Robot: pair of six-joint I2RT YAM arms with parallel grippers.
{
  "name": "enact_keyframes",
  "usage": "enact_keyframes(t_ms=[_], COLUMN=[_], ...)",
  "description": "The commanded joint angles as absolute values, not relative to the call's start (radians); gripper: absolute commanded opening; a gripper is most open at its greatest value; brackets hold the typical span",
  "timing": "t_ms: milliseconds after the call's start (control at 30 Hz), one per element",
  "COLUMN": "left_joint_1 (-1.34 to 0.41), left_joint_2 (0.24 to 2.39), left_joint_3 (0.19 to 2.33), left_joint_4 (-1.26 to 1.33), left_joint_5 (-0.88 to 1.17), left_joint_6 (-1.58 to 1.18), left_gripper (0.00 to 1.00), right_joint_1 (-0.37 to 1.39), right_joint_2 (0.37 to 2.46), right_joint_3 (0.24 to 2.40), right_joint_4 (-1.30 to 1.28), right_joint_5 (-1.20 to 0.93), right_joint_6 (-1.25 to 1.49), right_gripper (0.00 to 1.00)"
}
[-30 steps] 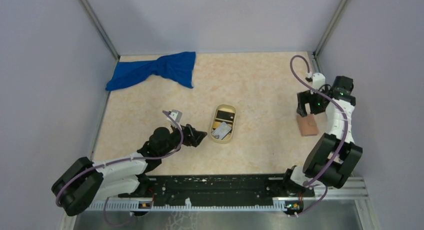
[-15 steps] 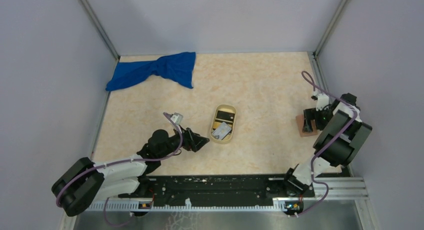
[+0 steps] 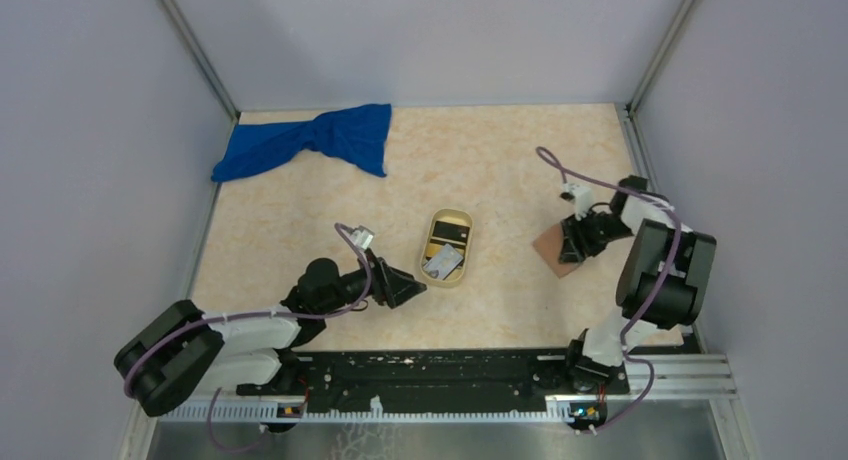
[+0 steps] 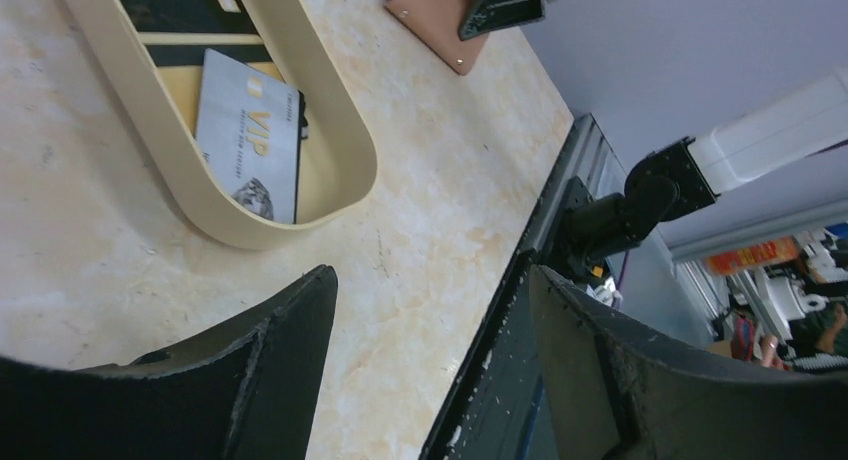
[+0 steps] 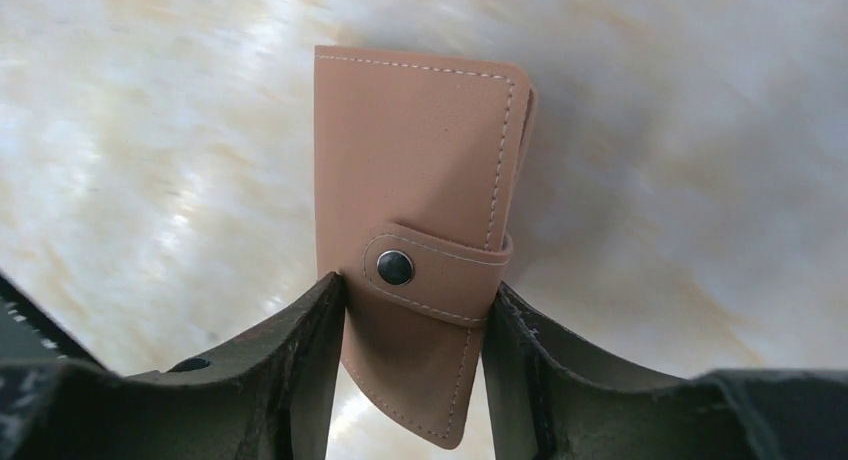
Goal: Put the credit cards into the card holder
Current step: Move the card holder to the center of the board.
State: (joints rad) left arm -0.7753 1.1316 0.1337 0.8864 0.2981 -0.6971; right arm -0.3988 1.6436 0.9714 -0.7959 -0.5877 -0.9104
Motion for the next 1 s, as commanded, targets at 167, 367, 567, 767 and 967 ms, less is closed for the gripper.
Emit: enact_keyframes(t_ms=[167, 367, 567, 767, 967], left_joint_1=[-0.979, -1.075, -1.116, -1.187, -1.213], left_joint_2=[1.301, 1.369, 1.422, 1.500, 1.641], left_joint_3=[0.260, 0.355, 0.397, 0.379, 0.453], left_joint_4=[0.992, 0.822, 0.787, 0.871, 0.884], left_joint_5=[0.200, -0.015, -0.045, -0.135, -0.243], left_joint_6=[-0.704, -0.703, -0.724, -0.806, -0.879], left_gripper=[0.67, 0.45, 0.42, 0.42, 0.44], right_joint_1=[0.053, 0.131, 0.191, 0.257, 0.221], right_joint_2=[1.579, 1.634, 1.707, 1.676, 1.497], right_joint_3=[0.905, 0.954, 0.972, 0.973, 0.954], right_joint_4=[-0.758, -0.636, -0.460, -0.550, -0.628], right_joint_5=[-0.667, -0.744, -0.872, -0.750, -0.564], right_joint_6=[-0.653, -0.419, -0.133, -0.265, -0.478], right_gripper=[0.42, 0.36, 0.30, 0.32, 0.64])
